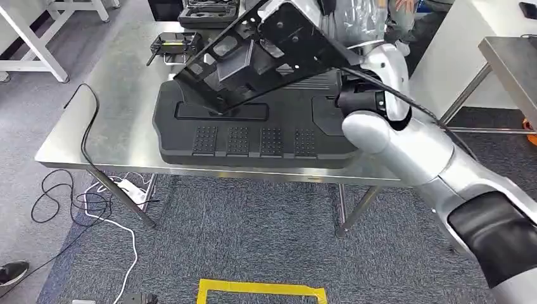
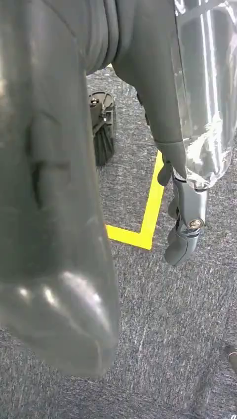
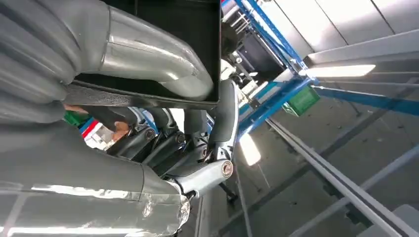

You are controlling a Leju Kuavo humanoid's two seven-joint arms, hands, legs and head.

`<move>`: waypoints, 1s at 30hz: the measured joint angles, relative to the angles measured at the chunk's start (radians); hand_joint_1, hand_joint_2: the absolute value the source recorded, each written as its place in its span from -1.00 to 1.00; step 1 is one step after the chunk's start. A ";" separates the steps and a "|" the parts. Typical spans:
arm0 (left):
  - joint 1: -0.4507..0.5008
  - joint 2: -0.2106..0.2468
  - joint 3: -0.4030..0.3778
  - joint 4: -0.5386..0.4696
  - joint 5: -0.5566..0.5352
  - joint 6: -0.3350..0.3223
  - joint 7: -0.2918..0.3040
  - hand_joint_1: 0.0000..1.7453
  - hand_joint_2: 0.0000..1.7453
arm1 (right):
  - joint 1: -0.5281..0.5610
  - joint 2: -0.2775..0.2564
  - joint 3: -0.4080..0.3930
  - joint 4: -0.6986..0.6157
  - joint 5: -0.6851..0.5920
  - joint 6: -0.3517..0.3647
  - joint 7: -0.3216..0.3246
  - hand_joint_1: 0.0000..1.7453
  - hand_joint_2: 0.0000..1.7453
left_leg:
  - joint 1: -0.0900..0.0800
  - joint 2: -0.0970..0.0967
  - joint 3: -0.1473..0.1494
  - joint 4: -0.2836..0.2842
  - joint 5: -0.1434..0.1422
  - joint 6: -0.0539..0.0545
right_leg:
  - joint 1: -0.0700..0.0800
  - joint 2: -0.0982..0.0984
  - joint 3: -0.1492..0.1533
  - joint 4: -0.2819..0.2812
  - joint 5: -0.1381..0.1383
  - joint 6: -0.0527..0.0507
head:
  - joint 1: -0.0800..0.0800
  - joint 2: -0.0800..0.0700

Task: Take the parts from the cabinet and place them on the table.

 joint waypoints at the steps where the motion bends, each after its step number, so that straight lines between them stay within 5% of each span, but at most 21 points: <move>1: 0.000 0.000 0.000 0.000 0.000 0.000 0.002 -1.00 -1.00 | 0.000 0.000 -0.002 0.000 0.001 0.000 0.000 0.94 1.00 | 0.000 0.000 0.000 0.000 0.000 0.000 | 0.000 0.000 0.000 0.000 0.000 0.000 | 0.000 0.000; 30: 0.000 -0.002 0.000 0.000 -0.002 -0.002 0.003 -1.00 -1.00 | -0.001 -0.001 -0.007 0.000 0.009 0.016 0.001 0.98 1.00 | 0.001 0.000 0.000 0.000 0.000 0.000 | 0.001 0.000 0.000 0.000 0.000 0.000 | 0.000 0.000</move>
